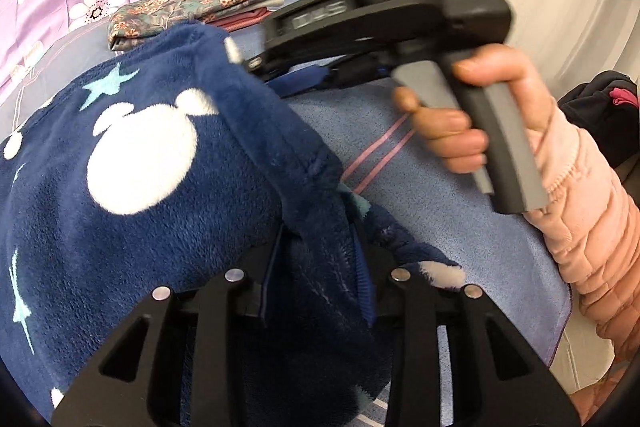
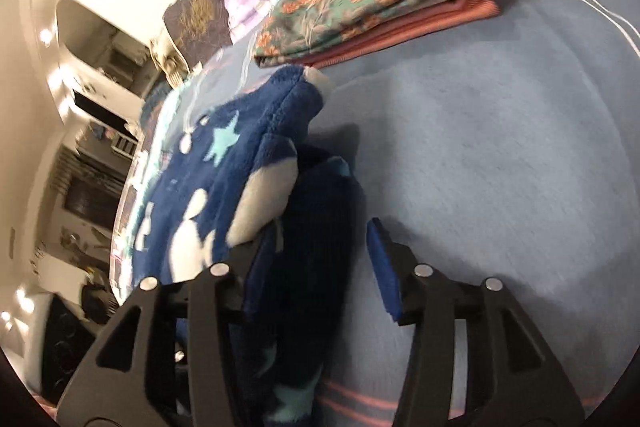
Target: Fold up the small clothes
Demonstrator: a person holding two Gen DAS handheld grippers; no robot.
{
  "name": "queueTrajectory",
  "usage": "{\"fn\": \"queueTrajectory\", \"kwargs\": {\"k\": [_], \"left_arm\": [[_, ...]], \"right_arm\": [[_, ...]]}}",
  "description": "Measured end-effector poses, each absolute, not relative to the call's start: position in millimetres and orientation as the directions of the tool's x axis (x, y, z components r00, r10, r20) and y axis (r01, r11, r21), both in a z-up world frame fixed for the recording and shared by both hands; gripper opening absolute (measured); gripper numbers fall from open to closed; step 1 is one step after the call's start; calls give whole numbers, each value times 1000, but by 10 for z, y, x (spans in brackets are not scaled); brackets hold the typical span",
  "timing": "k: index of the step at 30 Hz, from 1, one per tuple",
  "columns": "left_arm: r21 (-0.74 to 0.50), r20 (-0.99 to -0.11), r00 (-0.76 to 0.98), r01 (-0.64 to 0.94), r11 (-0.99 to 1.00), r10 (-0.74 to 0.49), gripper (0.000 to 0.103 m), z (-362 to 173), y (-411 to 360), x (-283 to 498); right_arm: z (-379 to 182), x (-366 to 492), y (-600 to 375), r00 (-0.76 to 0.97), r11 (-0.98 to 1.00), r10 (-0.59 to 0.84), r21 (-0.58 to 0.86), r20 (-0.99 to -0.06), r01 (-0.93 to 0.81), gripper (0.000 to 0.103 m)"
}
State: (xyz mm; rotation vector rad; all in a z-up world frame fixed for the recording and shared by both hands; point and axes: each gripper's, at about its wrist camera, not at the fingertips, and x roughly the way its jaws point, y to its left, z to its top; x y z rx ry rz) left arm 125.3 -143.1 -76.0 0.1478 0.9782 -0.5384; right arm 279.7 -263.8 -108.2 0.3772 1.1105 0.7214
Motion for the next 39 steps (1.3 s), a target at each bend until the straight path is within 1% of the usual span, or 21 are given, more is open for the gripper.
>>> {"fn": "queueTrajectory", "kwargs": {"k": [1, 2, 4, 6, 8, 11, 13, 14, 15, 17, 19, 21, 23, 24, 27, 30, 33, 34, 35, 37, 39], "left_arm": [[-119, -817, 439, 504, 855, -373, 35, -760, -1440, 1243], [-121, -816, 435, 515, 849, -380, 36, -760, -1446, 1229], [-132, -813, 419, 542, 830, -403, 42, -755, -1462, 1202], [-147, -808, 407, 562, 814, -427, 44, -731, -1472, 1174], [-170, -803, 383, 588, 791, -457, 46, -705, -1495, 1152], [-150, -805, 374, 622, 769, -460, 46, -733, -1580, 1138], [-136, -804, 380, 632, 763, -458, 46, -801, -1622, 1146], [-146, -800, 378, 632, 762, -466, 46, -827, -1617, 1152], [-158, -794, 376, 629, 761, -477, 47, -834, -1606, 1149], [-186, -782, 373, 624, 759, -499, 47, -840, -1570, 1162], [-215, -769, 372, 616, 758, -520, 49, -838, -1539, 1175], [-230, -756, 379, 609, 759, -534, 52, -829, -1496, 1173], [-230, -748, 394, 601, 765, -534, 52, -784, -1518, 1130], [-232, -745, 393, 606, 761, -540, 52, -764, -1536, 1096], [-297, -723, 313, 664, 686, -616, 52, -683, -1567, 912], [-279, -748, 287, 682, 676, -599, 53, -777, -1576, 762], [-307, -739, 290, 658, 687, -608, 52, -920, -1496, 774], [-336, -723, 291, 645, 687, -627, 52, -905, -1446, 766], [-343, -720, 292, 640, 688, -630, 52, -874, -1472, 689], [-324, -724, 302, 644, 693, -620, 52, -803, -1434, 564], [-291, -732, 320, 652, 700, -602, 54, -753, -1339, 480]], "right_arm": [[-1066, 2819, -2590, 267, 729, 681, 597, -682, -335, 43], [-1040, 2820, -2590, 277, 731, 679, 596, -679, -332, 14], [-909, 2792, -2627, 319, 706, 708, 628, -630, -328, 10], [-713, 2708, -2606, 381, 709, 705, 592, -598, -383, 9], [-705, 2727, -2531, 409, 751, 659, 526, -631, -399, 9], [-1043, 2935, -2439, 390, 809, 584, 466, -712, -360, 9], [-1174, 2958, -2553, 376, 777, 629, 534, -681, -332, 10], [-1147, 2938, -2635, 379, 766, 643, 561, -666, -314, 12], [-1109, 2918, -2680, 388, 775, 632, 556, -670, -302, 16], [-909, 2786, -2825, 462, 828, 560, 485, -687, -283, 25], [-726, 2607, -2981, 514, 845, 534, 448, -671, -292, 25], [-588, 2368, -3127, 507, 806, 591, 492, -628, -329, 25], [-509, 2073, -3179, 487, 772, 636, 511, -599, -379, 25], [-490, 1988, -3122, 477, 764, 645, 504, -597, -402, 25], [-458, 1555, -2939, 433, 736, 671, 464, -602, -494, 27], [-526, 1257, -2867, 404, 719, 683, 460, -608, -521, 29], [-638, 1124, -2778, 353, 679, 723, 518, -594, -520, 29], [-694, 1125, -2745, 343, 684, 718, 522, -606, -510, 29], [-796, 1113, -2727, 356, 729, 669, 482, -653, -486, 27], [-972, 1099, -2741, 405, 818, 551, 377, -730, -434, 13], [-1004, 1060, -2815, 426, 823, 555, 398, -715, -405, 12]]}}
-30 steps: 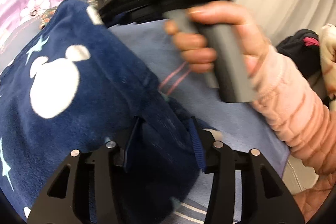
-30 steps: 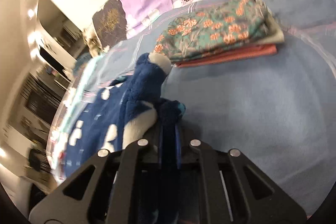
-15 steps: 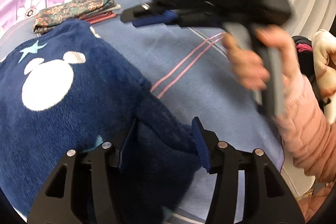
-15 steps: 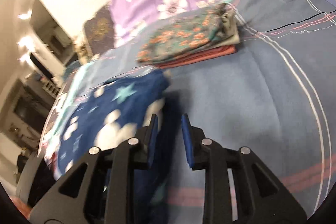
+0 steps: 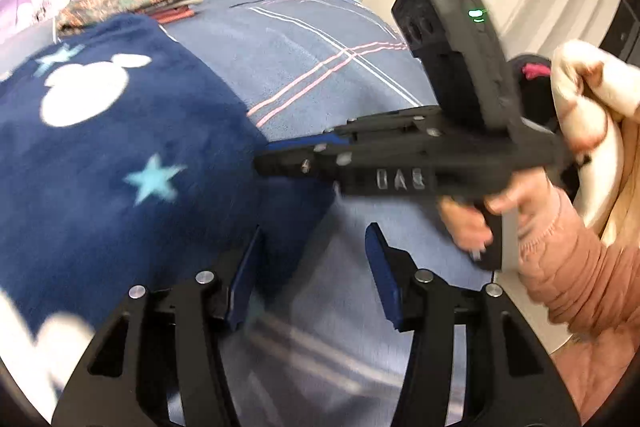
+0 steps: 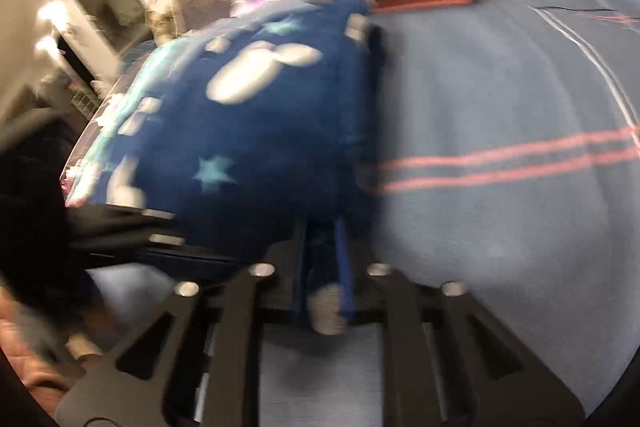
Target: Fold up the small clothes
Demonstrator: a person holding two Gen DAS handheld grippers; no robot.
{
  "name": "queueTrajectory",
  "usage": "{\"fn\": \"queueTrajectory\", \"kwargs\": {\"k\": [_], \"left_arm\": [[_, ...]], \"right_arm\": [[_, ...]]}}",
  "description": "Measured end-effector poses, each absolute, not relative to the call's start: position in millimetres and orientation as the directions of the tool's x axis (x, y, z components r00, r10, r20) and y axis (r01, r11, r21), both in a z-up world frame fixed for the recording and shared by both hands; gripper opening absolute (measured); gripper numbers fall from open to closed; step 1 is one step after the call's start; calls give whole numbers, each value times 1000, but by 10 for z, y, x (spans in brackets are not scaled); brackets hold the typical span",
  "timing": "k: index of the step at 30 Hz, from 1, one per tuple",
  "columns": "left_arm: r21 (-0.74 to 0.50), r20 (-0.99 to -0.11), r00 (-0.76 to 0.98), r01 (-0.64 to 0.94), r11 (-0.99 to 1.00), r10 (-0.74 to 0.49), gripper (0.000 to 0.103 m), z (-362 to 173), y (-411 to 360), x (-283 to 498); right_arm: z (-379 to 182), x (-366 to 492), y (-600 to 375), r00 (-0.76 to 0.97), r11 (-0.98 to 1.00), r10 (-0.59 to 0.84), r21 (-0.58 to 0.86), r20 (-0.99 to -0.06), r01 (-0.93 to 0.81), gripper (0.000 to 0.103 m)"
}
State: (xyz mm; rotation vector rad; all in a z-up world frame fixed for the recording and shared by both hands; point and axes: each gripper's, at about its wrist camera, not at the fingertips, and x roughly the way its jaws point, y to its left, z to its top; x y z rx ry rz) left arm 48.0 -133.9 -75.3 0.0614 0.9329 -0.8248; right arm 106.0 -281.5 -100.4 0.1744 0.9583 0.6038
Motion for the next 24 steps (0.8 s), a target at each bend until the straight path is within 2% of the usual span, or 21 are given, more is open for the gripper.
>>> {"fn": "queueTrajectory", "kwargs": {"k": [1, 2, 3, 4, 8, 11, 12, 14, 16, 17, 20, 23, 24], "left_arm": [[-283, -728, 331, 652, 704, -600, 54, -724, -1238, 392], [-285, -719, 345, 645, 709, -603, 55, -699, -1106, 304], [-293, -707, 368, 625, 723, -604, 55, -675, -932, 202], [-298, -699, 389, 603, 740, -599, 56, -661, -799, 147], [-314, -667, 538, 425, 849, -515, 56, -612, 51, -137], [-301, -654, 656, 229, 926, -375, 56, -609, 775, -392], [-309, -648, 681, 173, 935, -340, 56, -626, 998, -451], [-319, -650, 716, 47, 947, -255, 56, -711, 1468, -603], [-314, -674, 721, -84, 946, -160, 56, -847, 1869, -710], [-320, -681, 719, -127, 939, -135, 56, -913, 2020, -745], [-359, -678, 723, -168, 918, -132, 54, -1006, 2284, -804], [-413, -625, 755, -102, 905, -200, 51, -988, 2353, -747], [-429, -602, 767, -73, 900, -224, 51, -964, 2346, -719]], "right_arm": [[-996, 1050, -2822, 430, 833, 543, 395, -722, -388, 12], [-972, 1027, -2799, 445, 855, 506, 359, -739, -375, 19], [-944, 997, -2753, 474, 893, 427, 277, -770, -354, 37], [-922, 968, -2734, 492, 907, 393, 239, -777, -347, 38], [-634, 769, -2620, 564, 919, 368, 195, -739, -344, 29], [-482, 655, -2514, 594, 900, 415, 215, -689, -379, 29], [-471, 639, -2452, 587, 888, 439, 229, -680, -399, 32], [-556, 636, -2353, 521, 859, 487, 278, -701, -429, 49], [-735, 676, -2319, 505, 913, 361, 188, -784, -361, 48], [-858, 709, -2343, 514, 941, 269, 109, -815, -319, 35], [-816, 703, -2389, 520, 959, 255, 144, -815, -246, 33], [-594, 714, -2248, 591, 990, 86, 1, -802, -143, 38], [-496, 709, -2185, 610, 990, 85, -3, -788, -141, 38]]}}
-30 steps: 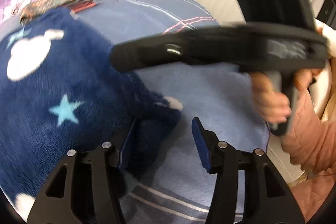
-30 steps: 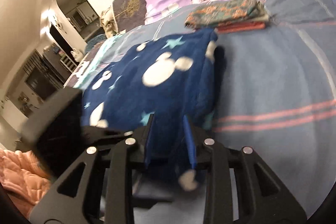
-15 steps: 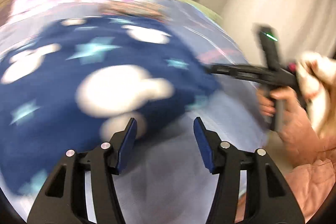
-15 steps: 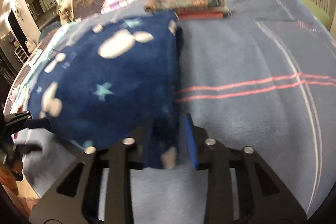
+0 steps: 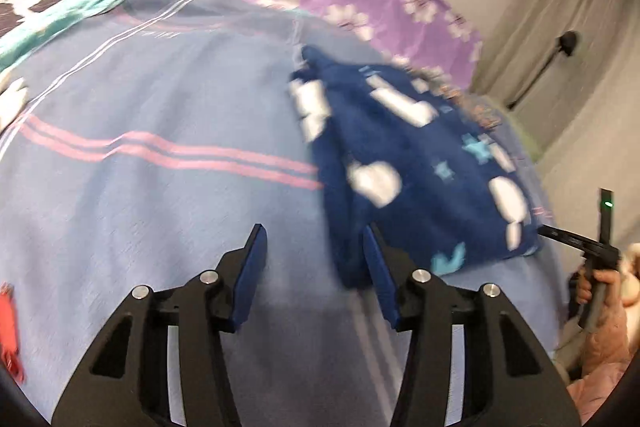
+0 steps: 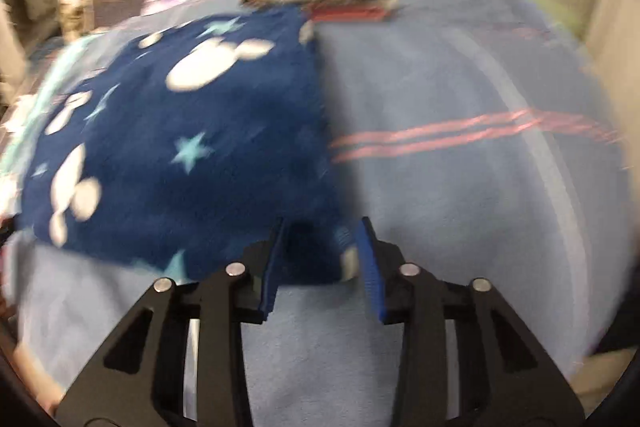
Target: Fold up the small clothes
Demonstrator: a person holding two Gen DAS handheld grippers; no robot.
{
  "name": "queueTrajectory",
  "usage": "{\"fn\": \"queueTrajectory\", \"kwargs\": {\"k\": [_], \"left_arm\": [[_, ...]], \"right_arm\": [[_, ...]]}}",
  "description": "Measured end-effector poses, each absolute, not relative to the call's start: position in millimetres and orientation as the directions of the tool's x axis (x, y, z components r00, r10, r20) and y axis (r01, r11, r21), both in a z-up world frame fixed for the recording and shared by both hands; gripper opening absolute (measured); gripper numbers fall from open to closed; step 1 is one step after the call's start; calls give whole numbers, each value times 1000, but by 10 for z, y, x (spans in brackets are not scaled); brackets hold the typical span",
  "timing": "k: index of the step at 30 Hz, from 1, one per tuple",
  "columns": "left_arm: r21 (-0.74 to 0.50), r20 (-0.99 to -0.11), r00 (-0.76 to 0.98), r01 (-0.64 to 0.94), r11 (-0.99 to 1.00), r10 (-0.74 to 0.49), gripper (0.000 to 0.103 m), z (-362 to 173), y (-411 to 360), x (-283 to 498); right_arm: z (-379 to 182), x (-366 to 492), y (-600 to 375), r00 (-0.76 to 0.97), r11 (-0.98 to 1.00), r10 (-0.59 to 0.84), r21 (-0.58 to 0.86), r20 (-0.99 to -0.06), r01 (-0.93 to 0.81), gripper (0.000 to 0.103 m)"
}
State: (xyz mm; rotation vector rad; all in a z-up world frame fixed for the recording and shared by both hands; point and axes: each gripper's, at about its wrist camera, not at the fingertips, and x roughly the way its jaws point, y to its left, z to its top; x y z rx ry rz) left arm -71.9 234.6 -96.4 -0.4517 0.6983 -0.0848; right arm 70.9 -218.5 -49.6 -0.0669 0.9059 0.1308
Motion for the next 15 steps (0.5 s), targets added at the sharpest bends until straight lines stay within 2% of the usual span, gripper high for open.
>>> {"fn": "queueTrajectory", "kwargs": {"k": [2, 3, 7, 8, 9, 11, 15], "left_arm": [[-457, -554, 783, -1, 890, -284, 51, -913, 2319, -649], [-455, -551, 778, 24, 890, -303, 51, -909, 2274, -590], [-470, -572, 732, 77, 879, -370, 49, -1036, 2083, -412], [-483, -567, 729, 84, 872, -384, 45, -1053, 2083, -395], [-493, -554, 734, 91, 865, -393, 35, -1047, 2101, -410], [-514, -524, 743, 114, 851, -416, 11, -1019, 2162, -475], [-499, -501, 754, 148, 854, -424, 4, -963, 2119, -626]], "right_arm": [[-332, 706, -2041, 631, 986, 131, 33, -765, -164, 41], [-255, 707, -1937, 637, 981, 156, 45, -755, -186, 46], [-52, 735, -1321, 643, 944, 230, 6, -731, -331, 51], [-21, 741, -1111, 636, 926, 254, -6, -729, -377, 53], [16, 788, -910, 629, 910, 273, -16, -727, -413, 54], [53, 803, -449, 611, 863, 326, -37, -721, -504, 56], [111, 780, 289, 578, 762, 398, -93, -713, -640, 59]]}}
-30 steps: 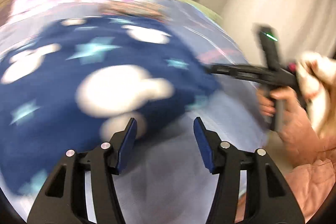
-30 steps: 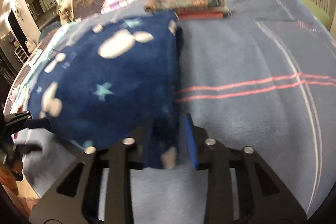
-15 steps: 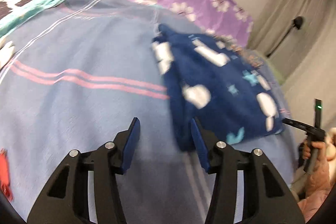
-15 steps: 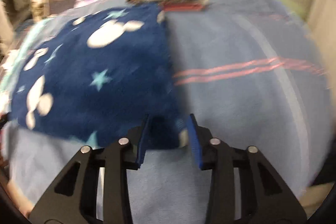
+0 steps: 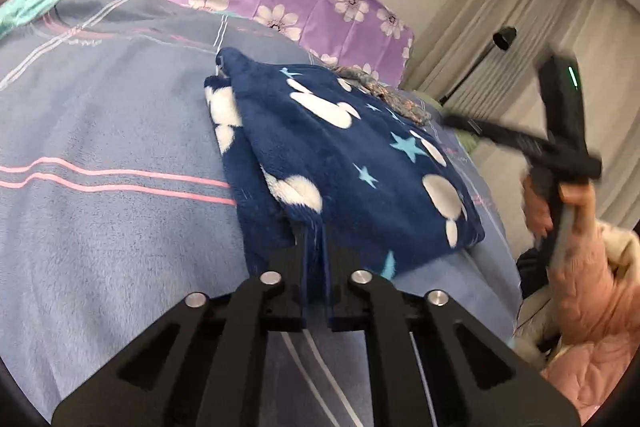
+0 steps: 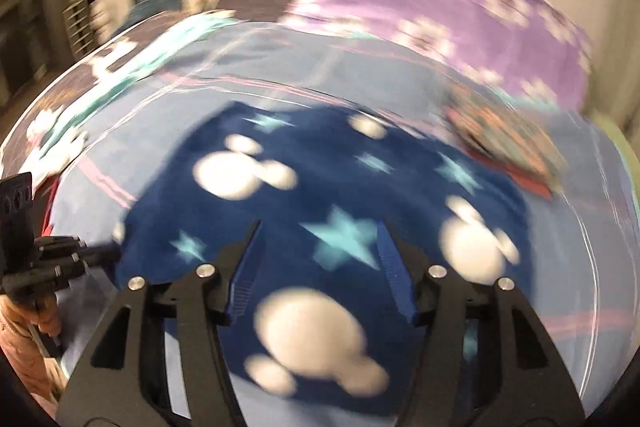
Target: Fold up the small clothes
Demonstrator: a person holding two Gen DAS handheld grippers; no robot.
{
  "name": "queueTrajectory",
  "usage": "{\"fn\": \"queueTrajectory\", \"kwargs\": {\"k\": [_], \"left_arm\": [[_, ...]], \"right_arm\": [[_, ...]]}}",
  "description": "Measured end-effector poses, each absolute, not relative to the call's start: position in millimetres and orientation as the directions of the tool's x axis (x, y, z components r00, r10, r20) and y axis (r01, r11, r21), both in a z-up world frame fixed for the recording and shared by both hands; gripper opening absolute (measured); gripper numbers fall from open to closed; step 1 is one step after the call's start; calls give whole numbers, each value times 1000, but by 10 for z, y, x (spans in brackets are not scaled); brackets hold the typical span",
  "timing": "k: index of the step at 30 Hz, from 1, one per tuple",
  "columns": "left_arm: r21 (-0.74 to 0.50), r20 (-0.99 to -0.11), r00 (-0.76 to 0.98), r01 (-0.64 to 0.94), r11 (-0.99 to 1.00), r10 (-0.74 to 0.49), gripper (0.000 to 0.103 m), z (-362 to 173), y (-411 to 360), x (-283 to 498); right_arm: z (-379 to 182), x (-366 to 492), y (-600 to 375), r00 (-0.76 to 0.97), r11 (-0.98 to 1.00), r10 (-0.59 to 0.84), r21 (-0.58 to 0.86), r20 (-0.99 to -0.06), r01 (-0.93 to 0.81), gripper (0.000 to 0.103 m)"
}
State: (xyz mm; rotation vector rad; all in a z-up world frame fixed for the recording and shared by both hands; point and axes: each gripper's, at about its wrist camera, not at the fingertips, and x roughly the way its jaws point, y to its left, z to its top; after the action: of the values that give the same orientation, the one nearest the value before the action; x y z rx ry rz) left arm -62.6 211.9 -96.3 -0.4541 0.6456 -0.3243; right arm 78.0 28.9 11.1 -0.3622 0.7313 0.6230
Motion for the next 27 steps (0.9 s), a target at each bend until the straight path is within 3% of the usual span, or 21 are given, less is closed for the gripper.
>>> {"fn": "queueTrajectory", "kwargs": {"k": [8, 10, 13, 16, 19, 21, 22, 23, 24, 27], "left_arm": [[-537, -507, 736, 138, 832, -449, 7, -1076, 2151, -670], [-522, -516, 726, 153, 839, -454, 33, -1062, 2094, -643], [-482, -556, 698, 173, 859, -452, 42, -1059, 1967, -549], [-496, -576, 673, 164, 853, -464, 42, -1111, 1954, -449], [-547, -564, 664, 144, 825, -490, 24, -1181, 2054, -437], [-596, -546, 656, 134, 792, -522, 19, -1254, 2141, -453], [-610, -540, 653, 131, 782, -531, 17, -1275, 2165, -458], [-617, -537, 651, 131, 776, -537, 17, -1286, 2177, -463], [-619, -536, 650, 130, 775, -538, 15, -1285, 2177, -461], [-595, -542, 657, 139, 791, -523, 12, -1244, 2150, -519]], "right_arm": [[23, 916, 1632, 438, 575, 443, -127, -782, -808, 55], [-59, 925, 1964, 442, 520, 402, -198, -802, -831, 49], [-238, 985, 2308, 442, 465, 311, -270, -841, -843, 39], [-449, 1129, 2574, 377, 448, 220, -250, -900, -859, 39], [-654, 1237, 2702, 360, 426, 133, -274, -924, -862, 46], [-826, 1326, 2753, 384, 405, 57, -331, -921, -852, 45], [-902, 1388, 2766, 389, 410, 29, -344, -921, -845, 40], [-942, 1412, 2781, 397, 419, 26, -351, -917, -838, 22], [-940, 1434, 2782, 414, 429, 32, -361, -910, -828, 11], [-798, 1434, 2755, 424, 489, 137, -311, -895, -815, 6]]}}
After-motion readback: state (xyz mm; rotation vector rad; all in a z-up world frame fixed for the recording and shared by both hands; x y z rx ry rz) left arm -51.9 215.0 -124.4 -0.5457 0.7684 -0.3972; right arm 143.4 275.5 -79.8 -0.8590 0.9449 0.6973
